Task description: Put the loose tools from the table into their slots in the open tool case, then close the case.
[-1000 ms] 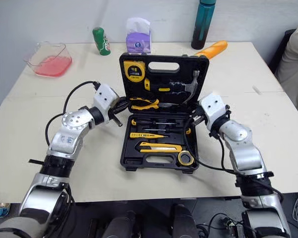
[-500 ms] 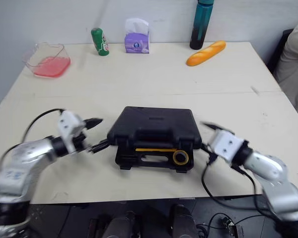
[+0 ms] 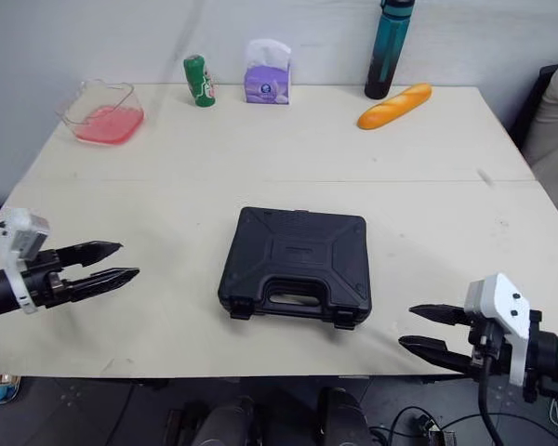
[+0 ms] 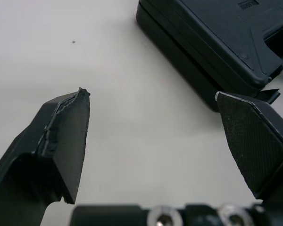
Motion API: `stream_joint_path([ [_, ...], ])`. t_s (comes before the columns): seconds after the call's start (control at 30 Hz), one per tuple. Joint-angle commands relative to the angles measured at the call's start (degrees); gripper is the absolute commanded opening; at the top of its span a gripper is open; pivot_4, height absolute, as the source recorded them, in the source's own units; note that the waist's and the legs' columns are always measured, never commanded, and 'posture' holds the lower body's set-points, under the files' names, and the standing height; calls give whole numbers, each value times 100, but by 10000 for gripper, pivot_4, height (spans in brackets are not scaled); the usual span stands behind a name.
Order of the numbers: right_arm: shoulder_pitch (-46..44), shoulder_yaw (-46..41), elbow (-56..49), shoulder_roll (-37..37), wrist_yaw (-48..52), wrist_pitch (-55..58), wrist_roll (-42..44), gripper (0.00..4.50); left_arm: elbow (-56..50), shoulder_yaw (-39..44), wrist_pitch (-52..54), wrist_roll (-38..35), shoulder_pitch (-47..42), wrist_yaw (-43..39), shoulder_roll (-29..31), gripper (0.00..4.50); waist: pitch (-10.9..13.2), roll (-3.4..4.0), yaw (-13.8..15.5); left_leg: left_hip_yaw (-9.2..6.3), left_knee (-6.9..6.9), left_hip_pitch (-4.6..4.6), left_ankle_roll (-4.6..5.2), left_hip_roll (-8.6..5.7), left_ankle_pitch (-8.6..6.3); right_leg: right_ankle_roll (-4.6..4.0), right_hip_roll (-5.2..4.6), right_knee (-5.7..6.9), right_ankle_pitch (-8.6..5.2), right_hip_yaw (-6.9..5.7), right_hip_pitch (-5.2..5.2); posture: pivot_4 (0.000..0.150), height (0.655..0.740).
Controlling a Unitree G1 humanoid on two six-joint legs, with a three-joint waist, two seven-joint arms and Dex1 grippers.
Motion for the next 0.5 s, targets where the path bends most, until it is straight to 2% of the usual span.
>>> stream_joint_path([
  [0.03,-39,235,-156,82,-71,-77,-271,27016,181,-383,-390,328,-284,187,-59,44793,0,-1,2,3,0,0,0,0,0,0,2,-1,0,1,0,1500,7400],
  [0.1,-104,490,-187,132,-156,-87,-380,27016,464,-768,-868,698,-664,335,-215,44793,1,-2,10,10,3,2,1,0,0,1,7,1,1,3,-1,1500,7400],
  [0.17,-157,832,-191,173,-230,-142,-614,21787,959,-1173,-1285,1095,-1246,540,-436,39227,3,-7,31,21,10,9,0,-1,1,2,9,-5,1,12,-2,1500,7400],
  [0.23,-210,1276,-96,219,-227,-357,-987,13936,1550,-1636,-1496,1394,-1928,573,-658,31621,-2,-15,67,19,10,11,2,-7,5,9,6,3,5,14,-2,1500,7400],
  [0.3,-372,1633,5,273,-250,-454,-1185,3363,2138,-2034,-1718,1681,-2538,527,-897,21740,-6,-21,74,16,10,11,1,-16,15,12,10,13,7,14,-5,1500,7400],
  [0.33,-495,1781,44,309,-283,-467,-1233,0,2431,-2219,-1851,1824,-2822,495,-1021,16812,-7,-23,64,18,10,12,2,-19,15,13,10,14,8,14,-5,1500,7400],
  [0.43,-923,2156,145,421,-394,-409,-1318,0,3328,-2683,-2245,2237,-3598,431,-1412,2506,-7,-26,39,28,11,5,12,-29,25,15,19,45,9,5,-14,1500,7400],
  [0.47,-1057,2262,185,451,-414,-384,-1346,0,3655,-2812,-2399,2392,-3836,424,-1534,157,-6,-28,24,36,10,4,17,-35,28,21,19,46,12,-6,-20,1500,7400],
  [0.5,-1179,2400,232,480,-422,-393,-1403,0,4105,-2937,-2610,2585,-4133,520,-1705,157,-6,-31,21,41,10,2,20,-41,29,26,17,45,15,-13,-23,1500,7400],
])
